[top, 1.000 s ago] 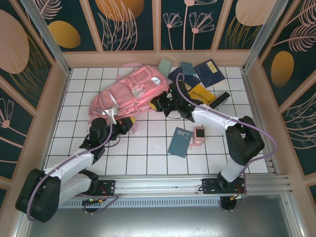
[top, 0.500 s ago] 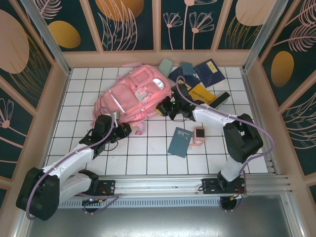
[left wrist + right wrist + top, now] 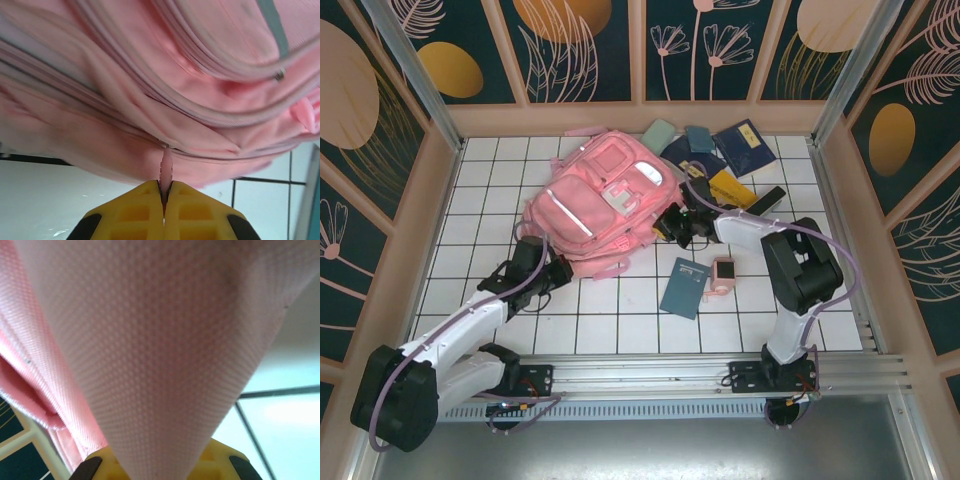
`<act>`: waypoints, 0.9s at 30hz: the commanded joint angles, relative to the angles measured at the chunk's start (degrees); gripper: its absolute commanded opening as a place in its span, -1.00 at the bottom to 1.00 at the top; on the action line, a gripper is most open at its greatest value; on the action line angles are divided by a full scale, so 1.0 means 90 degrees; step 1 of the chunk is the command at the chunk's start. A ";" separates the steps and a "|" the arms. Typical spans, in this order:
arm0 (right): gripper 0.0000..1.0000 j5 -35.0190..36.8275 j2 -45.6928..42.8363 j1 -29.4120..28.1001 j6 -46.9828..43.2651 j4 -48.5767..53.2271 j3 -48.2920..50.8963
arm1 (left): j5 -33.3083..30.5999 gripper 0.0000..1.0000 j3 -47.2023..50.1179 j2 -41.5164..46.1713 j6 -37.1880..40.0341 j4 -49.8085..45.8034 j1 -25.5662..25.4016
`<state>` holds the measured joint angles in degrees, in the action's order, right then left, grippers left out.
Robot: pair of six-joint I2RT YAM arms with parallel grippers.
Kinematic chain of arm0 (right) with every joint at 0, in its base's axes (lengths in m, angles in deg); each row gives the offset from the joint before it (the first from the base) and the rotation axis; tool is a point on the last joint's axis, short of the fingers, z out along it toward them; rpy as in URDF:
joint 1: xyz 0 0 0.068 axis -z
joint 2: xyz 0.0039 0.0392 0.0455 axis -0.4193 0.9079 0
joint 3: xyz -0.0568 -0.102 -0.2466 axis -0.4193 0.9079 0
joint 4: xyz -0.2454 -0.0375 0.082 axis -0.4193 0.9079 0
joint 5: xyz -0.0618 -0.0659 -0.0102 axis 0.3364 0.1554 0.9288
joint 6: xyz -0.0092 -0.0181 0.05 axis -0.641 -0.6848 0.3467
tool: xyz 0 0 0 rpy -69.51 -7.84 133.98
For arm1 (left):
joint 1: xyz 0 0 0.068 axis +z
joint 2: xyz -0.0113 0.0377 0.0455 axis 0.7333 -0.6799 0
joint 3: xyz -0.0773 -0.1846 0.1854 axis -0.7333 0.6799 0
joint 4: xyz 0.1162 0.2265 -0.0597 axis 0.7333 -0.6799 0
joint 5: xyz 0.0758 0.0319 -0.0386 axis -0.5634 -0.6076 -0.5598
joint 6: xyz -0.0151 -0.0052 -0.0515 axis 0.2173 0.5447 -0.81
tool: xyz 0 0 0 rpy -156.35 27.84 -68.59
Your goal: Pack books, pencil case, and school supplies into a backpack
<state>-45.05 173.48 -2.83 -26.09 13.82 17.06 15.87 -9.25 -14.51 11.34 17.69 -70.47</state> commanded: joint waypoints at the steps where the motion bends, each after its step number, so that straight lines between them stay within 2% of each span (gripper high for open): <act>1: -1.00 0.0937 0.0279 0.0382 -0.0331 -0.0150 -0.0325 | -0.0820 -1.00 -0.0184 -0.0012 -0.0143 -0.0618 0.0041; 5: -1.00 0.1076 0.0679 0.0450 -0.0712 0.0182 -0.0850 | -0.0406 -1.00 -0.0073 0.0008 -0.0118 -0.0412 0.0032; 6: -0.93 0.1047 0.0785 0.0443 -0.0826 0.0327 -0.1007 | -0.0263 -1.00 -0.0052 0.0008 -0.0093 -0.0340 0.0036; 7: -0.78 0.1067 0.0836 0.0428 -0.0918 0.0448 -0.1094 | -0.0143 -1.00 -0.0036 0.0007 -0.0081 -0.0288 0.0041; 9: -0.21 0.1287 0.0745 0.0362 -0.1131 0.0596 -0.1087 | 0.0077 -1.00 -0.0036 0.0026 -0.0085 -0.0262 0.0039; 11: 0.23 0.2022 0.0518 0.0234 -0.1337 0.0952 -0.1067 | 0.0174 -1.00 -0.0058 0.0118 -0.0100 -0.0316 0.0041; 13: 0.33 0.2754 0.0273 0.0105 -0.1443 0.1309 -0.1042 | 0.0244 -1.00 -0.0067 0.0273 -0.0124 -0.0381 0.0040; 15: 0.35 0.3371 -0.0048 0.0028 -0.1518 0.1319 -0.0815 | 0.0365 -1.00 -0.0052 0.0470 -0.0155 -0.0477 0.0035; 17: 0.25 0.3423 -0.0152 0.0082 -0.1579 0.1153 -0.0687 | 0.0504 -1.00 0.0028 0.0675 -0.0223 -0.0503 0.0032; 22: -0.23 0.2932 0.0710 0.0116 -0.1894 0.1362 -0.1515 | 0.0836 -1.00 0.0324 0.1126 -0.0441 -0.0544 0.0027; 27: -0.33 0.2040 0.1677 0.0012 -0.2094 0.1296 -0.2528 | 0.0994 -1.00 0.0408 0.1359 -0.0521 -0.0580 -0.0018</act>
<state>-23.87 184.32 -2.59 -42.78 25.49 -1.52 22.95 -6.32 -3.52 8.00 14.47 -70.43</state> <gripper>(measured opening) 0.336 0.064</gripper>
